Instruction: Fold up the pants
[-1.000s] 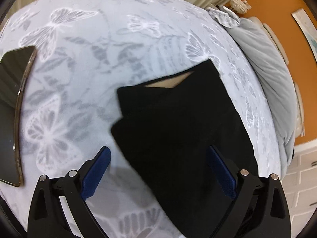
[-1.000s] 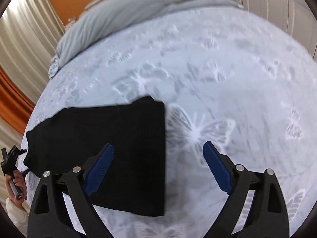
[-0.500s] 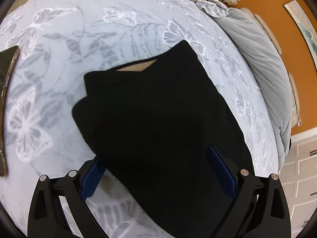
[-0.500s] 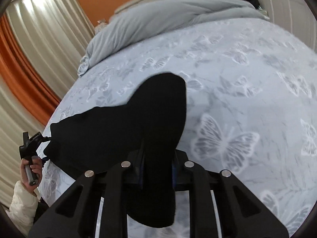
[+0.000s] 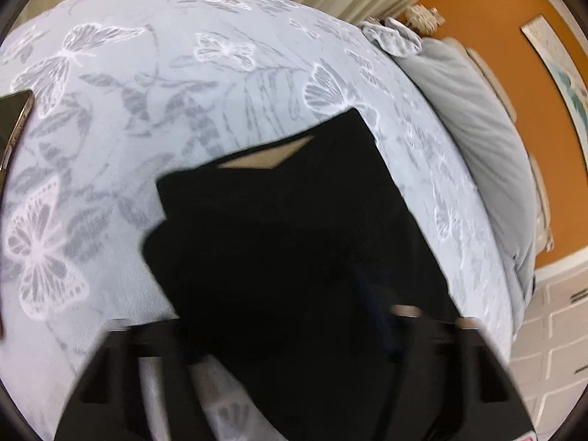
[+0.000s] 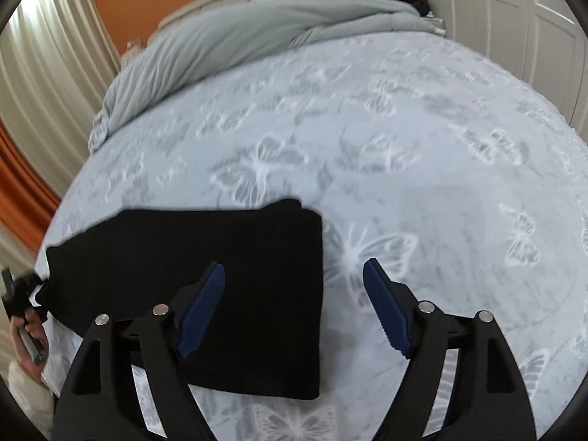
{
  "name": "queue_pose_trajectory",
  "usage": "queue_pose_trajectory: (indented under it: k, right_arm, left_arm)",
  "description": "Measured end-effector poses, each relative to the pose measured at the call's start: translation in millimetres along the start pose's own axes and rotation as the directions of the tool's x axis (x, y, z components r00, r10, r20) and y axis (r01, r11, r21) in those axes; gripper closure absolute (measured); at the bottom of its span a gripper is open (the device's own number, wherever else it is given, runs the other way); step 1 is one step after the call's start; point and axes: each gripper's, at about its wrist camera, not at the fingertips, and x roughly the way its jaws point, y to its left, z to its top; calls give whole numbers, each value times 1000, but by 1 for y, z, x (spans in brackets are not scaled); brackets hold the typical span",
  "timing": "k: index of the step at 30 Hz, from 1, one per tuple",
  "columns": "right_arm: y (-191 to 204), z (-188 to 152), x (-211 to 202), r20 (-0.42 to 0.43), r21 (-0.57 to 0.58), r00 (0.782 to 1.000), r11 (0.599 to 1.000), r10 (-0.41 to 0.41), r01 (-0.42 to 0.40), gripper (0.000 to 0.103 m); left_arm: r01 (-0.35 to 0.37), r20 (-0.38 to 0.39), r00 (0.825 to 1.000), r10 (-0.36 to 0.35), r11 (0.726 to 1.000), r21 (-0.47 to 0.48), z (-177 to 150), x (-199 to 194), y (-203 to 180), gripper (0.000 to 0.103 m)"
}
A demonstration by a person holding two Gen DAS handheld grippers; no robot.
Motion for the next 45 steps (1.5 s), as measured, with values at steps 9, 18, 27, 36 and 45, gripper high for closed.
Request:
queue_pose_trajectory:
  k: [9,18,27,36,45]
  right_arm:
    - [-18,12,-25,71,58,997,998,6,-10,24]
    - [-27,13,-25,68,79,998,997,-9,3,23]
    - [5,12,-1,-30,39,993,993,115,-114,22]
    - [76,-9,35,-206,57,908,931,364,-360,15]
    - [121,-36,78,-254,-16,914,943,317,-332,43]
  left_arm:
    - [184,166,945,-283,876,447,-56,-106,-134,86]
    - [270,-41,928,-369,595,757,-195,-88,-232,86]
    - [184,-158,983,-97,412,892,-305,-13,-220,66]
    - [228,-77,933,-351,413,882,-266,-113,-194,5]
    - [37,109,979,-170,681,731,-150,-93,-145,5]
